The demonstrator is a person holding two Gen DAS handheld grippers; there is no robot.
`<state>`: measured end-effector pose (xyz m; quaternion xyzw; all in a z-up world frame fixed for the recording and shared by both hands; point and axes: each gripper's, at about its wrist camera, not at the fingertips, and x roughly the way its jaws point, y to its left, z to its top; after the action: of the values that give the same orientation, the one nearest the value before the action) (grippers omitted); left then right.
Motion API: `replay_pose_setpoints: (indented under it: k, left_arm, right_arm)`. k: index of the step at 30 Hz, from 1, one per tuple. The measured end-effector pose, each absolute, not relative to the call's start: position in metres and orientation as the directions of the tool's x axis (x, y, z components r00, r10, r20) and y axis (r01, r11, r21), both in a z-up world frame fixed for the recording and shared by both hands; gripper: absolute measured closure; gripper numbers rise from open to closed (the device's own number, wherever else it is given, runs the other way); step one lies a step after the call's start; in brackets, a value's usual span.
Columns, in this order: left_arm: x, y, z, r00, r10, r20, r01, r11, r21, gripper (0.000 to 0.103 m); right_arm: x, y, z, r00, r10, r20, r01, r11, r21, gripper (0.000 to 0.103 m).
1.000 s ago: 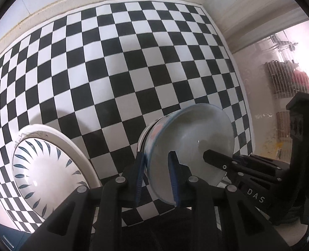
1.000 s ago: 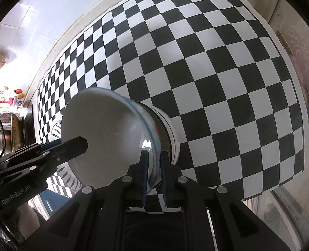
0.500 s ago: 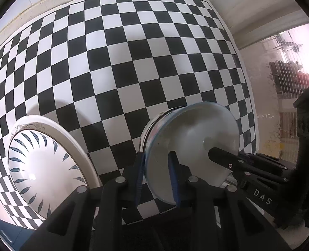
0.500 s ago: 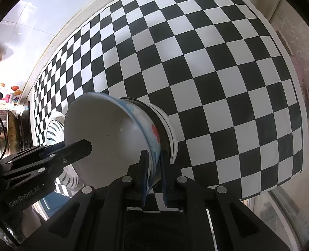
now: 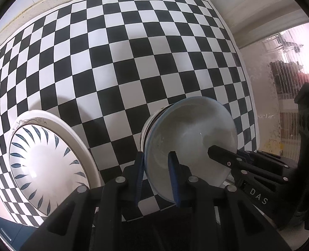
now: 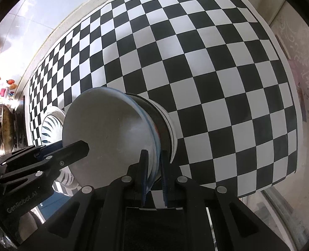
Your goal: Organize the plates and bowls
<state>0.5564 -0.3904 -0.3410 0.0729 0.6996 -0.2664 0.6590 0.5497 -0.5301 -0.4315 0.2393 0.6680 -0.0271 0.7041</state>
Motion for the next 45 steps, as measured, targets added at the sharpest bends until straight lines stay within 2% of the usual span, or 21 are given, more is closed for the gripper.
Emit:
replay_pose_setpoints:
  k: [14,20,27,28,29,30,31,32,33,34,36,45]
  left_arm:
    - [0.556,-0.387,-0.343,-0.134,-0.254,-0.958,0.435,0.854,-0.287,0.082]
    - [0.558,-0.387,-0.342,-0.112,-0.238,-0.965,0.433,0.862,-0.263,0.082]
    - [0.561,-0.384,-0.335,-0.072,-0.228,-0.971,0.433,0.870,-0.236,0.082]
    - [0.561,-0.384,-0.333,-0.065,-0.226,-0.972,0.437,0.869,-0.232,0.080]
    - [0.561,-0.384,-0.331,-0.059,-0.222,-0.973,0.442,0.868,-0.225,0.079]
    - [0.560,-0.384,-0.328,-0.047,-0.219,-0.975,0.447,0.868,-0.217,0.079]
    - [0.560,-0.383,-0.325,-0.035,-0.219,-0.975,0.452,0.867,-0.211,0.077]
    - [0.560,-0.383,-0.320,-0.017,-0.216,-0.976,0.461,0.865,-0.199,0.072]
    - [0.560,-0.383,-0.316,0.004,-0.210,-0.978,0.466,0.866,-0.184,0.049]
    - [0.559,-0.382,-0.312,0.026,-0.199,-0.980,0.469,0.868,-0.164,0.032]
    - [0.560,-0.380,-0.304,0.052,-0.197,-0.979,0.477,0.866,-0.149,0.020]
    - [0.541,-0.372,-0.240,0.115,-0.233,-0.966,0.518,0.844,-0.142,0.020]
  right_arm:
    - [0.550,-0.538,-0.434,0.114,0.313,-0.943,0.402,0.853,0.332,0.087]
    - [0.550,-0.536,-0.425,0.113,0.243,-0.964,0.384,0.884,0.268,0.084]
    - [0.548,-0.537,-0.421,0.109,0.224,-0.969,0.380,0.891,0.249,0.082]
    - [0.547,-0.538,-0.418,0.112,0.221,-0.969,0.378,0.892,0.247,0.078]
    - [0.546,-0.538,-0.416,0.113,0.217,-0.970,0.376,0.894,0.244,0.061]
    - [0.545,-0.538,-0.413,0.112,0.211,-0.971,0.374,0.897,0.238,0.028]
    - [0.544,-0.538,-0.409,0.119,0.202,-0.972,0.369,0.900,0.233,0.013]
    - [0.543,-0.538,-0.406,0.127,0.195,-0.972,0.367,0.902,0.229,0.003]
    - [0.540,-0.538,-0.400,0.138,0.178,-0.974,0.367,0.904,0.217,0.003]
    - [0.538,-0.540,-0.393,0.148,0.157,-0.976,0.373,0.905,0.202,0.003]
    - [0.534,-0.545,-0.382,0.169,0.134,-0.976,0.386,0.902,0.191,0.003]
    - [0.505,-0.548,-0.298,0.276,0.038,-0.961,0.397,0.906,0.149,0.003]
